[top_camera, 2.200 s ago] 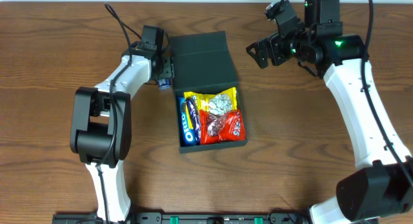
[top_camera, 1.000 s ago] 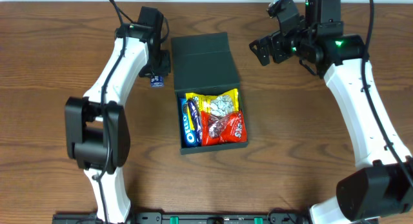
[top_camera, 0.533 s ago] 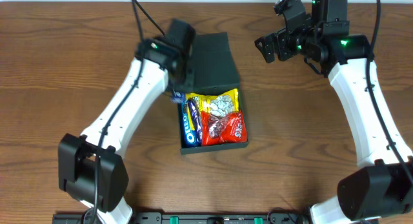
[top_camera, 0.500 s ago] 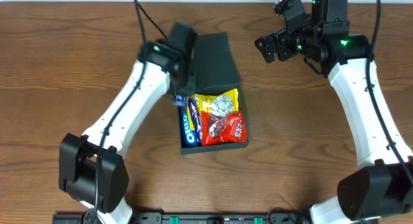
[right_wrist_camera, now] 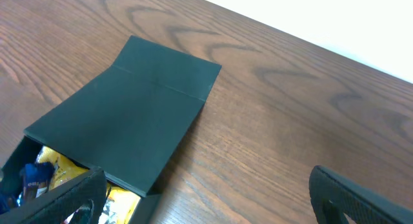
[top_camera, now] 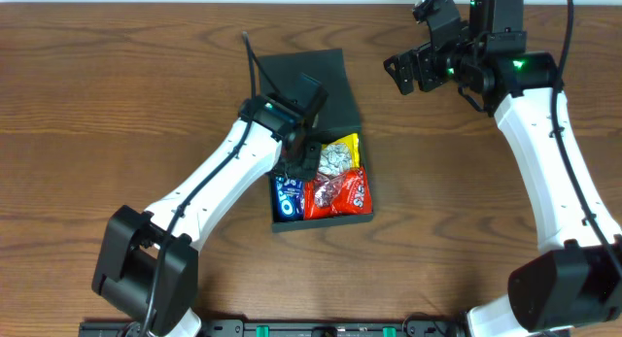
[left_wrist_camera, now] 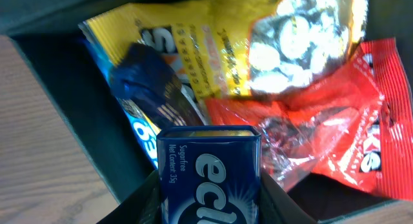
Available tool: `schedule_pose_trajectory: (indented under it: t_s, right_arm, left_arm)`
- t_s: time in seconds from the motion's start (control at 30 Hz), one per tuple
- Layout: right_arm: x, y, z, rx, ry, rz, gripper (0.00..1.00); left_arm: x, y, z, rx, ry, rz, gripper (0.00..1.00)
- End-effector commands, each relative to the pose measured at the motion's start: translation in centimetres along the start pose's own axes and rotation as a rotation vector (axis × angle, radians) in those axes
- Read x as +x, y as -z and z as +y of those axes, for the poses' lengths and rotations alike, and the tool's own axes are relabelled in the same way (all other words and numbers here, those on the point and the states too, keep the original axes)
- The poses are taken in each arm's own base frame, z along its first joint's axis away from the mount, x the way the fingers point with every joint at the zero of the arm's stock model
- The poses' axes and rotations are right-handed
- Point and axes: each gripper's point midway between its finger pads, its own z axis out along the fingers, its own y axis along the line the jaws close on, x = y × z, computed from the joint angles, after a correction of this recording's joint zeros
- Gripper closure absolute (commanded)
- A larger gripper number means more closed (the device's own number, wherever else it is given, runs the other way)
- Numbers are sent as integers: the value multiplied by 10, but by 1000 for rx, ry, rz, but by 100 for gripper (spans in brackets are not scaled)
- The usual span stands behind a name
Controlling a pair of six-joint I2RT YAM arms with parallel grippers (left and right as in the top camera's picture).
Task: Pack container
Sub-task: 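Lift the Eclipse tin over the box and lower it inside, then withdraw left gripper and bring both grippers to the raised lid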
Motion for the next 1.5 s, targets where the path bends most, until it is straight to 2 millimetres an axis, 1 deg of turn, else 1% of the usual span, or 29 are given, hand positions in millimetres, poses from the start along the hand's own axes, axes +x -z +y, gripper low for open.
schedule_pose_trajectory:
  t_s: [0.0, 0.13, 0.17, 0.2, 0.23, 0.27, 0.4, 0.47, 0.6, 0.63, 0.7, 0.73, 0.83, 0.9, 0.93, 0.97, 1.0, 1.03, 1.07, 1.1, 1.13, 1.17, 1.23, 1.27, 1.33, 1.4, 1.47]
  right_arm:
    - [-4, 5, -5, 13, -14, -14, 1]
    - [-4, 5, -5, 13, -14, -14, 1]
    - [-4, 5, -5, 12, -14, -14, 1]
    - [-4, 5, -5, 12, -14, -14, 1]
    - [-4, 5, -5, 12, -14, -14, 1]
    - [-4, 5, -5, 12, -14, -14, 1]
    - [-4, 5, -5, 12, -14, -12, 1]
    - [-3, 5, -4, 11, -15, -9, 1]
    - [-1, 5, -4, 9, -18, -2, 1]
    - [-1, 5, -3, 4, -19, -1, 1]
    - [0, 5, -2, 1, -21, 3, 1]
    - [1, 4, -2, 0, -22, 6, 1]
    - [3, 3, -2, -2, -24, 11, 1]
    - [8, 1, -1, -8, -28, 23, 9]
    - [11, -1, -1, -9, -31, 30, 16]
    - [15, -5, -2, -11, -34, 39, 26]
    - [20, -9, -2, -13, -39, 49, 36]
    - [24, -14, -3, -16, -44, 59, 46]
    - [31, -21, -4, -17, -68, 71, 53]
    - [39, -30, -5, -19, -108, 88, 62]
    - [47, -39, -7, -21, -139, 105, 72]
    - [53, -45, -8, -23, -164, 118, 77]
    - [63, -59, -10, -24, -220, 142, 93]
    - [68, -66, -12, -24, -248, 154, 99]
    - [74, -77, -14, -22, -294, 170, 99]
    - [80, -90, -17, -20, -340, 179, 99]
    - [84, -101, -20, -16, -395, 182, 99]
  left_arm:
    - [4, 7, 3, 0, 27, -3, 94]
    - [8, 7, 5, -8, 77, 15, 94]
    - [9, 7, 5, -8, 84, 18, 87]
    - [9, 7, 5, -9, 84, 18, 58]
    - [9, 7, 5, -9, 84, 18, 21]
    - [9, 7, 5, -9, 84, 18, 5]
    - [8, 8, 5, -7, 84, 14, 5]
    - [3, 10, 4, -2, 85, -2, 5]
    - [-14, 19, 8, 15, 96, -66, 5]
    - [-23, 22, 11, 23, 99, -94, 5]
    - [-40, 29, 21, 35, 122, -153, 5]
    - [-51, 32, 29, 40, 147, -186, 5]
    - [-71, 38, 52, 51, 207, -253, 5]
    - [-87, 45, 73, 52, 255, -315, 0]
    - [-95, 48, 82, 51, 275, -345, 13]
    - [-103, 52, 92, 52, 295, -377, 31]
    - [-111, 57, 103, 51, 316, -415, 46]
    - [-117, 60, 111, 48, 331, -441, 57]
    - [-122, 64, 120, 45, 346, -469, 70]
    - [-129, 69, 132, 35, 367, -507, 88]
    - [-135, 73, 144, 15, 386, -538, 94]
    - [-139, 77, 153, -1, 400, -565, 94]
    - [-144, 83, 167, -33, 422, -602, 94]
    - [-147, 86, 173, -47, 433, -621, 94]
    - [-151, 90, 181, -50, 444, -647, 94]
    - [-153, 88, 184, -51, 450, -653, 94]
    - [-153, 79, 188, -54, 457, -635, 94]
